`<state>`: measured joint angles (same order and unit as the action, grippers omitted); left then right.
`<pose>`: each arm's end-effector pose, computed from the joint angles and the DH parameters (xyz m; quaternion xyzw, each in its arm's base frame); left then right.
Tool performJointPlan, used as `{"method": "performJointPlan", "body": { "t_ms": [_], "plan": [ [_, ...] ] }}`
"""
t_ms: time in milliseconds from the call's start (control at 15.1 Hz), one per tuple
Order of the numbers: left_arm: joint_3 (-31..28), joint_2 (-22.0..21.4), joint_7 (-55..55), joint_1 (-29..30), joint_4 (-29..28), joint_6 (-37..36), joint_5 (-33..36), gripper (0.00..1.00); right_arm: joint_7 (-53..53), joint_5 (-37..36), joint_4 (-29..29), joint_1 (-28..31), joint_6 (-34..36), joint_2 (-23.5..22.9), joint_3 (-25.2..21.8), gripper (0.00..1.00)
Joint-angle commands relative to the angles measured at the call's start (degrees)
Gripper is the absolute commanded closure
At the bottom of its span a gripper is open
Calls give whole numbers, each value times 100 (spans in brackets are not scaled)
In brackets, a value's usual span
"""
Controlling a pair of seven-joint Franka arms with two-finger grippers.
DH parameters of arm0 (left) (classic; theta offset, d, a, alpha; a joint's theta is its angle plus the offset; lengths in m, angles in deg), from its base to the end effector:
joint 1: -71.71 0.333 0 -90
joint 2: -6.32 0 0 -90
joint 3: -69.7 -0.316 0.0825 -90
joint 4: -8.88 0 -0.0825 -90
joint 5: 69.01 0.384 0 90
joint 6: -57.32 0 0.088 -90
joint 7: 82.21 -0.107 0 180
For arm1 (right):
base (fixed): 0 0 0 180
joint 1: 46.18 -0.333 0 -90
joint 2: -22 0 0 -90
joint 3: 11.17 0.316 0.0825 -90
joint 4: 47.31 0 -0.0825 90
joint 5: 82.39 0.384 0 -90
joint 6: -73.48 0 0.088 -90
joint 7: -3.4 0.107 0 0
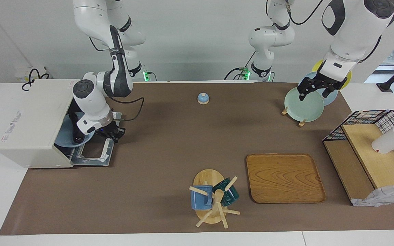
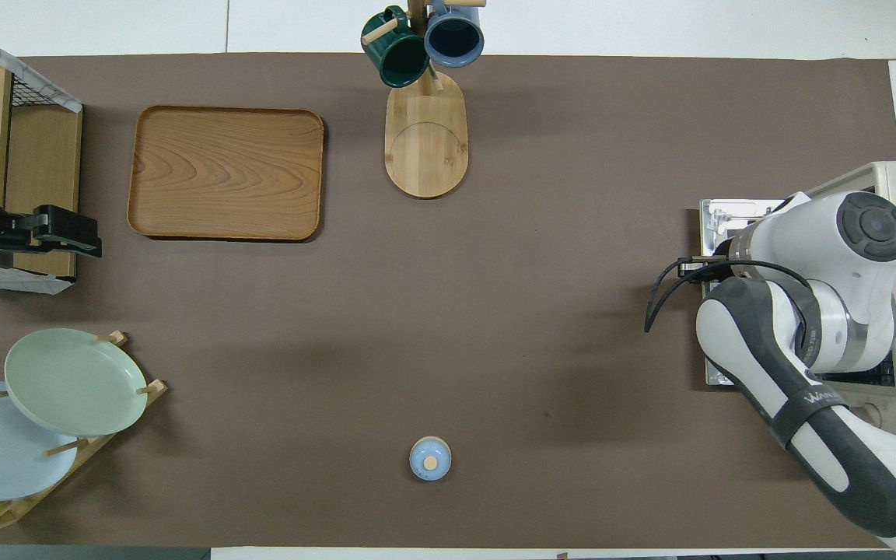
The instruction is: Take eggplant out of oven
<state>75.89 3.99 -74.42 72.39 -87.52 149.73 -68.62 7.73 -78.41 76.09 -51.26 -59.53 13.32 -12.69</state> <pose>0.5408 -0.0526 0.5975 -0.9997 -0.0198 0.0139 0.0072 0.5581 0.0362 0.3313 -0.9992 0.0300 -0.0065 0.0241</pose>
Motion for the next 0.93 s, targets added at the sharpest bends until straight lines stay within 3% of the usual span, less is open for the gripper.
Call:
{"method": "performJointPlan", "body": {
  "t_ms": [0, 66, 199, 397, 596, 860],
  "plan": [
    [14, -101, -23, 64, -72, -30, -48, 0, 59, 69, -282, -27, 222, 6, -23, 49],
    [14, -101, -23, 55, -72, -30, -48, 0, 51, -10, -395, -27, 483, 76, -32, 36],
    [14, -101, -23, 55, -72, -39, -48, 0, 15, -622, -834, 51, 1361, 217, -32, 36],
    [23, -101, -23, 11, -72, -21, -48, 0, -28, -1092, -863, 235, 1883, 331, -59, 36],
    [14, -101, -23, 55, -72, -30, -48, 0, -510, -1092, -644, 499, 1788, 393, -59, 37],
    [14, -101, -14, 29, -72, 40, -48, 0, -1180, -1127, 42, 790, 900, 569, -59, 44]
  ]
}}
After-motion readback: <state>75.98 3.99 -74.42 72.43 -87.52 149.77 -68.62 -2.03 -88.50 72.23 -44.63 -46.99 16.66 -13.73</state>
